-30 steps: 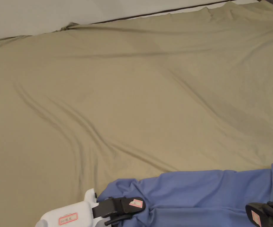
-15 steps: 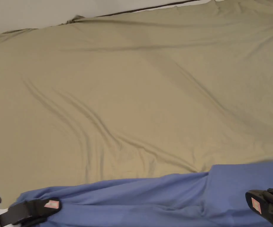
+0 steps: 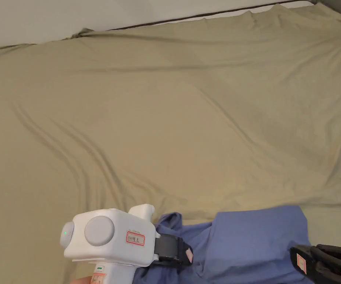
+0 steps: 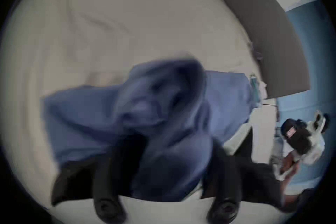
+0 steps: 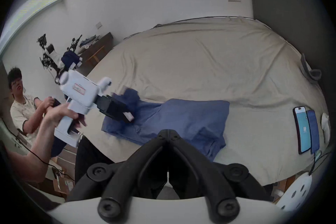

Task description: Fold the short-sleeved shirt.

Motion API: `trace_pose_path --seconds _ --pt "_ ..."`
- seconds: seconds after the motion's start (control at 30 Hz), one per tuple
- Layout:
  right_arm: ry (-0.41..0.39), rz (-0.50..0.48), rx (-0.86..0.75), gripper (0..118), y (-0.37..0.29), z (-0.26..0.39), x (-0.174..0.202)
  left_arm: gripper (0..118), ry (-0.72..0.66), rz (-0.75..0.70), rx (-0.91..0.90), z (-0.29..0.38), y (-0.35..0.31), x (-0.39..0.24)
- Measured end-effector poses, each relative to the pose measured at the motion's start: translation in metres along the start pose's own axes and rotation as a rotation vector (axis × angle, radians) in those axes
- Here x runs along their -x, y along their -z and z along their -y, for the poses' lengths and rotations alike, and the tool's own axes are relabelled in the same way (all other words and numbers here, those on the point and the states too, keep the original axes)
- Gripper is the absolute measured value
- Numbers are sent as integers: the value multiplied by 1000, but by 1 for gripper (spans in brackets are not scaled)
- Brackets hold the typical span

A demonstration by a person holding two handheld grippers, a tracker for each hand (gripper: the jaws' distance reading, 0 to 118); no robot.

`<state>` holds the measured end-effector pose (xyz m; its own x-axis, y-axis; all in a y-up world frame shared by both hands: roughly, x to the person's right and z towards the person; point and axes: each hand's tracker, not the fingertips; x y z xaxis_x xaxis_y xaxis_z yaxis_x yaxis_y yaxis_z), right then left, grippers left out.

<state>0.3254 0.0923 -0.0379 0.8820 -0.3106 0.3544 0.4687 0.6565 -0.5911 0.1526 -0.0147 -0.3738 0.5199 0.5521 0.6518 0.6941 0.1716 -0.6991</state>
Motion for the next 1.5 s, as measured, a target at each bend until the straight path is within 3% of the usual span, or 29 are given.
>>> trace_pose_path --seconds 0.03,0.23,0.27,0.3,0.33,0.4,0.5,0.63,0.77,0.8,0.9,1.03,1.13,1.17,1.2,1.23,1.33,1.4,1.5 --pt "6 7 2 2 -2 1 -3 84 -24 13 6 3 1 3" --pt "33 12 6 2 -7 6 -17 81 -80 -168 -187 36 -96 8" --pt "34 13 9 2 -6 7 -17 69 -43 -224 -239 41 -108 5" --pt "34 12 15 2 -5 8 -16 23 23 -307 -300 45 -115 2" --pt "33 12 20 2 -3 10 -16 0 49 -387 -303 41 -109 -3" --pt "33 5 36 2 -1 13 -14 0 -11 -444 -243 38 -95 -4" --pt "31 -4 50 2 -2 19 -10 0 59 -443 -210 25 -46 -31" --pt "50 9 61 2 -2 24 -13 0 225 -461 -37 14 39 -78" --pt "59 34 64 2 -3 26 -23 0 436 -670 8 21 70 -128" --pt "64 38 60 2 -3 25 -25 0 465 -610 9 21 60 -135" --pt "77 39 56 2 -3 22 -30 0 369 -211 -46 25 7 -144" --pt "65 39 59 2 0 18 -27 0 168 447 -148 37 -65 -83" --pt "59 16 71 2 4 18 -20 0 -6 621 -246 53 -99 5" --pt "57 11 76 2 6 19 -17 20 -72 591 -282 61 -108 36" --pt "58 6 84 2 8 20 -15 87 -133 529 -328 71 -117 70" --pt "55 1 94 2 10 20 -12 107 -199 431 -359 81 -124 101" --pt "39 -9 125 2 19 21 -3 107 -441 427 -451 98 -122 181" --pt "23 -16 142 2 24 20 3 107 -538 441 -400 97 -103 197" --pt "8 -26 152 2 29 18 11 107 -425 437 -243 80 -53 187"
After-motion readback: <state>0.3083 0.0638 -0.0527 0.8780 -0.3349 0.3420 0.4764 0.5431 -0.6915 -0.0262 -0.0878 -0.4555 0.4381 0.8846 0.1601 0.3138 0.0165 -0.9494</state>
